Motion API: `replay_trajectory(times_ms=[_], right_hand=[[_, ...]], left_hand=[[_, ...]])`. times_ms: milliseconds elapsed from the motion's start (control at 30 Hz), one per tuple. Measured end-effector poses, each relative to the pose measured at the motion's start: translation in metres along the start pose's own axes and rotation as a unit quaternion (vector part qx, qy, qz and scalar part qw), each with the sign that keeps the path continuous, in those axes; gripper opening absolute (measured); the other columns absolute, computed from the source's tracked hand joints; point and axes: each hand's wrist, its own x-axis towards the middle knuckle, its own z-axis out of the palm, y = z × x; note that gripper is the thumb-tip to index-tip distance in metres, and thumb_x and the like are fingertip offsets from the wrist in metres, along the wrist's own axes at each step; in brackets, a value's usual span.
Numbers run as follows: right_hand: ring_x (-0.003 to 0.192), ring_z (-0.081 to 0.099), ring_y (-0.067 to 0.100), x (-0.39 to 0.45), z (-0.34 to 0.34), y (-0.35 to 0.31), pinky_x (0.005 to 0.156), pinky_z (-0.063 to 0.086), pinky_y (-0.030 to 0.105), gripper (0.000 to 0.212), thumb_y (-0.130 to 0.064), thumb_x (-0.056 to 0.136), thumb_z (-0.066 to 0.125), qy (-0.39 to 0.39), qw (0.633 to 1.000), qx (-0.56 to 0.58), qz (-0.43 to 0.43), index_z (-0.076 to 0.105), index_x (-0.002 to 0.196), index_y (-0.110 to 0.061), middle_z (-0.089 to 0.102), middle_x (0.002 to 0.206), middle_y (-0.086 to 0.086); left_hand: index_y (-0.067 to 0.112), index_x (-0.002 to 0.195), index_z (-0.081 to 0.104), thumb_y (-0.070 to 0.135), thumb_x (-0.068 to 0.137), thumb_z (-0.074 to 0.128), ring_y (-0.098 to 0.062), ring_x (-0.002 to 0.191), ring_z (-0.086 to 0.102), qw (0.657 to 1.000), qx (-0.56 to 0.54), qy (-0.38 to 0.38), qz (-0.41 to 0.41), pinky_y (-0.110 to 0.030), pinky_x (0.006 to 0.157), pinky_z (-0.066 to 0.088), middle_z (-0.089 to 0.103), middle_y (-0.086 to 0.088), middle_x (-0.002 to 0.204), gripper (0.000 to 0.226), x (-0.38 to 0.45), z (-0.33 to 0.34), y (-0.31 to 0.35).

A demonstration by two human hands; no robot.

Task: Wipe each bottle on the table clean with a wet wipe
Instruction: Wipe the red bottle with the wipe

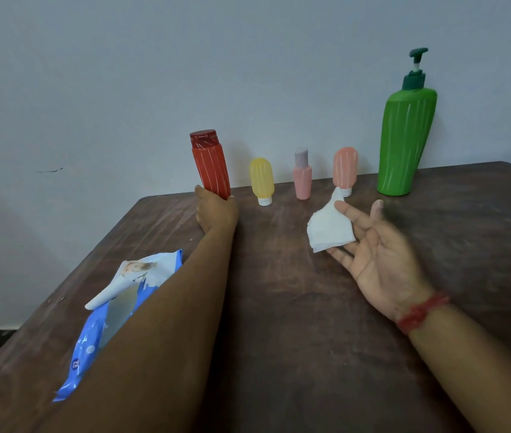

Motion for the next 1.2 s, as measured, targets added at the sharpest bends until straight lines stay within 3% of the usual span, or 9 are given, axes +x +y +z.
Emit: replay_trajectory(times_ms=[567, 800, 900, 967, 1067, 1133, 1200], right_hand=[[0.128, 0.059, 0.021, 0.002, 0.000, 0.004, 0.113, 0.040, 0.046, 0.072, -0.064, 0.099, 0.024, -0.033, 0.999, -0.028, 0.001, 0.056, 0.140, -0.014, 0.062, 0.139, 0.001], [0.128, 0.059, 0.019, -0.006, 0.006, 0.001, 0.106, 0.045, 0.041, 0.074, -0.066, 0.092, 0.031, -0.025, 0.998, -0.050, -0.023, 0.058, 0.138, -0.015, 0.062, 0.139, 0.001], [0.123, 0.062, 0.014, -0.013, 0.011, -0.004, 0.100, 0.050, 0.036, 0.073, -0.064, 0.086, 0.041, 0.006, 0.993, -0.086, -0.075, 0.061, 0.135, -0.013, 0.065, 0.133, -0.002], [0.123, 0.062, 0.013, -0.017, 0.013, -0.006, 0.101, 0.051, 0.035, 0.072, -0.063, 0.083, 0.047, 0.019, 0.987, -0.113, -0.114, 0.062, 0.134, -0.014, 0.065, 0.131, -0.004], [0.127, 0.058, 0.011, -0.021, 0.012, -0.006, 0.108, 0.047, 0.035, 0.064, -0.059, 0.091, 0.044, 0.026, 0.970, -0.185, -0.157, 0.057, 0.139, -0.018, 0.064, 0.132, -0.006], [0.135, 0.050, 0.008, -0.024, 0.010, -0.008, 0.116, 0.040, 0.034, 0.064, -0.060, 0.093, 0.043, 0.042, 0.939, -0.277, -0.199, 0.053, 0.143, -0.021, 0.055, 0.144, -0.004], [0.139, 0.040, 0.002, -0.026, 0.010, -0.011, 0.118, 0.033, 0.024, 0.060, -0.052, 0.099, 0.043, 0.062, 0.887, -0.380, -0.256, 0.049, 0.146, -0.016, 0.045, 0.151, -0.004]], left_hand=[[0.016, 0.138, 0.047, 0.035, 0.090, 0.072, -0.030, 0.124, 0.058, 0.998, 0.045, -0.045, 0.026, -0.047, 0.102, 0.051, 0.058, -0.008, 0.135, 0.057, -0.039, -0.014, 0.002], [0.018, 0.149, 0.035, 0.029, 0.098, 0.062, -0.024, 0.133, 0.051, 0.982, -0.087, -0.161, 0.048, -0.043, 0.107, 0.045, 0.052, -0.003, 0.146, 0.059, -0.100, -0.040, 0.008], [0.018, 0.151, 0.032, 0.029, 0.100, 0.059, -0.018, 0.125, 0.054, 0.964, -0.161, -0.203, 0.051, -0.030, 0.097, 0.049, 0.052, 0.001, 0.145, 0.059, -0.135, -0.053, 0.013], [0.018, 0.152, 0.031, 0.029, 0.101, 0.058, -0.014, 0.119, 0.053, 0.948, -0.203, -0.242, 0.049, -0.020, 0.086, 0.046, 0.052, 0.003, 0.142, 0.058, -0.157, -0.060, 0.016], [0.019, 0.150, 0.033, 0.030, 0.100, 0.059, -0.017, 0.121, 0.057, 0.921, -0.234, -0.307, 0.048, -0.031, 0.100, 0.048, 0.054, 0.002, 0.142, 0.057, -0.181, -0.067, 0.019], [0.019, 0.146, 0.036, 0.027, 0.100, 0.059, -0.020, 0.112, 0.067, 0.896, -0.258, -0.357, 0.048, -0.040, 0.103, 0.051, 0.059, -0.002, 0.135, 0.052, -0.196, -0.067, 0.021], [0.020, 0.141, 0.038, 0.020, 0.102, 0.057, -0.023, 0.102, 0.072, 0.868, -0.288, -0.401, 0.046, -0.041, 0.100, 0.054, 0.061, -0.004, 0.130, 0.043, -0.208, -0.068, 0.023]])
